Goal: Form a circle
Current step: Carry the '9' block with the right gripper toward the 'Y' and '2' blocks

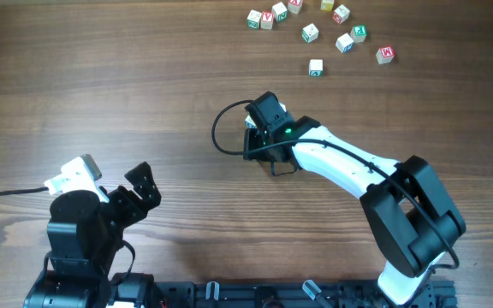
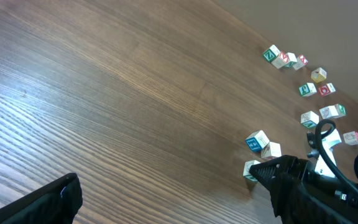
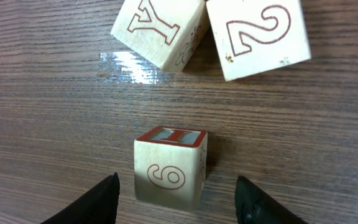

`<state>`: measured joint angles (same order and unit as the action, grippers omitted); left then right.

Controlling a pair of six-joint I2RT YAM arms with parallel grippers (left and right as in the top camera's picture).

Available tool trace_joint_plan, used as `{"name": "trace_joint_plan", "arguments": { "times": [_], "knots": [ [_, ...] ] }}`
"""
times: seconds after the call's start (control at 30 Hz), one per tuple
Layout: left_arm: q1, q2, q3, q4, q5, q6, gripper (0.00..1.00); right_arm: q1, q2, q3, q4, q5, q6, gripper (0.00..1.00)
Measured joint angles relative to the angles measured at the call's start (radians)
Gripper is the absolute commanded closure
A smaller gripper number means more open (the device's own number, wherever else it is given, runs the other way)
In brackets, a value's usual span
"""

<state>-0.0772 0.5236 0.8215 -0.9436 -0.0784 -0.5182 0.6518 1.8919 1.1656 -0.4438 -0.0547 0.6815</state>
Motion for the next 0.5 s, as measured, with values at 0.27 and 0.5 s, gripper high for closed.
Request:
{"name": "trace_joint_plan", "arguments": {
  "times": [0.27,0.5],
  "knots": [
    [0.0,0.0,0.0,0.0,0.0,0.0,0.0,0.106,0.0,0.0,0.006,0.1,0.045,0.41],
    [0.0,0.0,0.0,0.0,0.0,0.0,0.0,0.111,0.0,0.0,-0.008,0.194,0.113,0.44]
  ]
}}
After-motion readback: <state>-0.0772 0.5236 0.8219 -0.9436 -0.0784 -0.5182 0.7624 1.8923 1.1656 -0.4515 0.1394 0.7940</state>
